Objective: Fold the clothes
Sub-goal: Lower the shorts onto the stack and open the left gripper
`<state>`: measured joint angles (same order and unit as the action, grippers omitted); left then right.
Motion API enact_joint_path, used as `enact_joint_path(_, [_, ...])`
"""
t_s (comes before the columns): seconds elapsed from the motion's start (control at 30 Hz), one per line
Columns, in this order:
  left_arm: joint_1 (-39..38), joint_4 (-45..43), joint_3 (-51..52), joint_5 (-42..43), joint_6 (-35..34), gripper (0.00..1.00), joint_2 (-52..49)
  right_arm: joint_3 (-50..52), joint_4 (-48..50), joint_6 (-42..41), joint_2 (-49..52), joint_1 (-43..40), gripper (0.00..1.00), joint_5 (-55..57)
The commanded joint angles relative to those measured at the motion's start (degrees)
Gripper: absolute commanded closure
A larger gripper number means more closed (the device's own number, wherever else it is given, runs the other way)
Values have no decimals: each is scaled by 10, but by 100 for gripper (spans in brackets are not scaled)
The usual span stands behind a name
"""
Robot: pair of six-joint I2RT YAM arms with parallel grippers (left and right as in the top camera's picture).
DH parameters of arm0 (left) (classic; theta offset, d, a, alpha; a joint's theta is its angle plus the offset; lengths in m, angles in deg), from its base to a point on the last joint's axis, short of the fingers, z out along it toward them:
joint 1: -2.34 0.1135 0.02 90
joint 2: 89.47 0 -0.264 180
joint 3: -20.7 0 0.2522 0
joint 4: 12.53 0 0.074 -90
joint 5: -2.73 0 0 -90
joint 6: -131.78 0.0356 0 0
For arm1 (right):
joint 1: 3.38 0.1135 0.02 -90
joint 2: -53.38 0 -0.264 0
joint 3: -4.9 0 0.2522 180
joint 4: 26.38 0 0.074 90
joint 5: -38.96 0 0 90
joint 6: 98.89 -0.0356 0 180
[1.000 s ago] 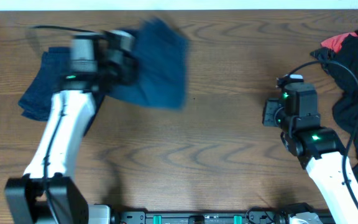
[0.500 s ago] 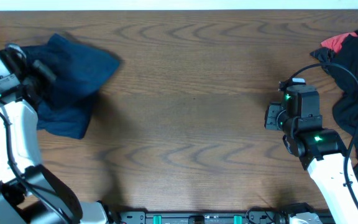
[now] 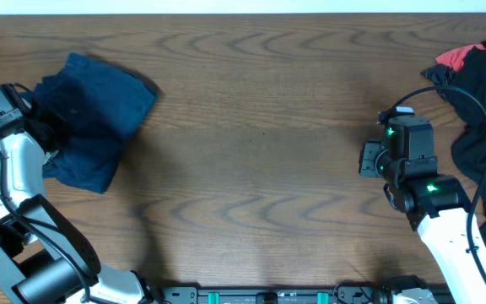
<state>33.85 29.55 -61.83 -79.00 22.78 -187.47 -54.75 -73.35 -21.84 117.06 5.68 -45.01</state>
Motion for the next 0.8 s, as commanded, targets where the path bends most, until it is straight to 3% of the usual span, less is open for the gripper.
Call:
enact_joint_path(0.0, [7, 30, 3, -35, -4, 73, -2, 2, -1, 3, -2, -5, 61, -1])
enact_joint_path(0.1, [18, 57, 3, -34, -22, 71, 0, 2, -5, 4, -2, -5, 61, 0])
enact_joint_path(0.23, [41, 78, 3, -33, -68, 54, 19, 2, -11, 15, -1, -5, 61, 0])
enact_joint_path(0.37, [51, 75, 3, -8, -71, 48, 59, 2, -9, 14, -1, -5, 61, 0])
enact_joint_path(0.53, [48, 37, 3, -8, -71, 12, 108, 2, -10, 14, -1, -5, 61, 0])
enact_joint_path(0.77, [47, -29, 3, -8, -71, 16, 78, 2, -11, 12, -1, -5, 62, -3])
